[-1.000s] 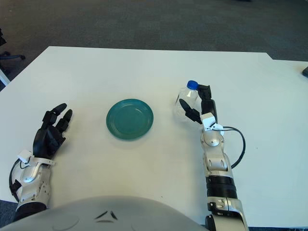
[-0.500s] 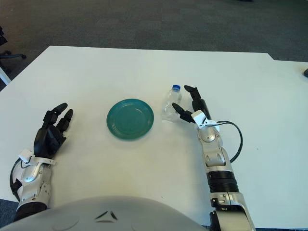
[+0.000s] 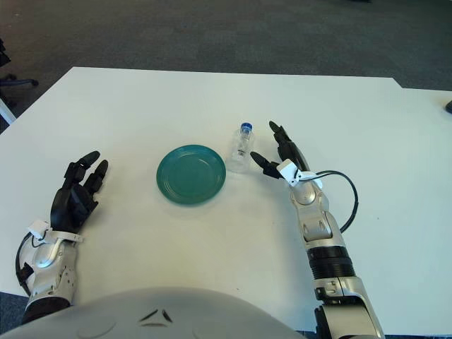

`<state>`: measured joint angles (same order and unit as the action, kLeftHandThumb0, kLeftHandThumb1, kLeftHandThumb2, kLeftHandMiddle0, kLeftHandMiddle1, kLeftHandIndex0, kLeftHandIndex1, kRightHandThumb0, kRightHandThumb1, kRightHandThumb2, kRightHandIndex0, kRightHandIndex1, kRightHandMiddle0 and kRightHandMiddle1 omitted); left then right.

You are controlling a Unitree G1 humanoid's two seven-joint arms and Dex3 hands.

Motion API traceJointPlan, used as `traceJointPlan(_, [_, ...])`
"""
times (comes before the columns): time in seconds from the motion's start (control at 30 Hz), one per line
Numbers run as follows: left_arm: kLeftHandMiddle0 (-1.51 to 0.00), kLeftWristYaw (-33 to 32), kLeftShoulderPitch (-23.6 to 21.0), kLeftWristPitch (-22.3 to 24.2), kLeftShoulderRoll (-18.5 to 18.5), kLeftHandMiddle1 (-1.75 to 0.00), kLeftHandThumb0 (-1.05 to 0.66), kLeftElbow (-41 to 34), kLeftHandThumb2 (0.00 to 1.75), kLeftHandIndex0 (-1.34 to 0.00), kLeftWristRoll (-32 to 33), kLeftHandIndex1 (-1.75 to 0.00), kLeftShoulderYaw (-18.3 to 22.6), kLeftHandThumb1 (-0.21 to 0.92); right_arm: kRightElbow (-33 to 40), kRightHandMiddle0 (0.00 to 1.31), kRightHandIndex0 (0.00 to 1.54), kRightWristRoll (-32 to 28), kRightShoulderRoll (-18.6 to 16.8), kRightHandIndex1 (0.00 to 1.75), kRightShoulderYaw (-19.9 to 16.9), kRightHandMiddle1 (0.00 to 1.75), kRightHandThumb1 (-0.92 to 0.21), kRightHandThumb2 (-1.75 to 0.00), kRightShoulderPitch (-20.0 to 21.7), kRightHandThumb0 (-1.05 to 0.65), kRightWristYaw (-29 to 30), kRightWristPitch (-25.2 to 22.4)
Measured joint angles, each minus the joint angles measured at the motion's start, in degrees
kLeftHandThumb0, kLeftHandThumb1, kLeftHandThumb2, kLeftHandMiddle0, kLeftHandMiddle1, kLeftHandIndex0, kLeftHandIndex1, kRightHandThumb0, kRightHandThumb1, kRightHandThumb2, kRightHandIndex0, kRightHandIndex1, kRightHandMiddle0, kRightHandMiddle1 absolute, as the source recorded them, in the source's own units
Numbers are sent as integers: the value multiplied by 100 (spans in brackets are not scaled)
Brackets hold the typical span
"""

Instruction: Put the bottle into the plate.

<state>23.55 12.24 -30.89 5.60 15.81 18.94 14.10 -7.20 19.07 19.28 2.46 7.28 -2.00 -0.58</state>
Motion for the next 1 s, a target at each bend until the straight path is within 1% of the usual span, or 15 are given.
traceJointPlan(0.13, [-29,-11,14,1,-14,0,-90,-14,97,0,-12,-74,-11,92,-93,3,4,-1,16,2,8,8,-92,-62,65,-105,21,120])
traceJointPlan(0.37, [-29,-44,34,2,-38,0,-90,-29,97,0,-45,-74,-43,92,-223,0,8,-13,12,0,15,23,-92,-60,95,-105,33,249])
traceJointPlan(1.0, [-29,-100,36,-14,-90,0,-90,-40,97,0,-134,-74,-68,92,-439,0,11,-181,-99,1,-94,41,-92,-55,207,-105,237,275])
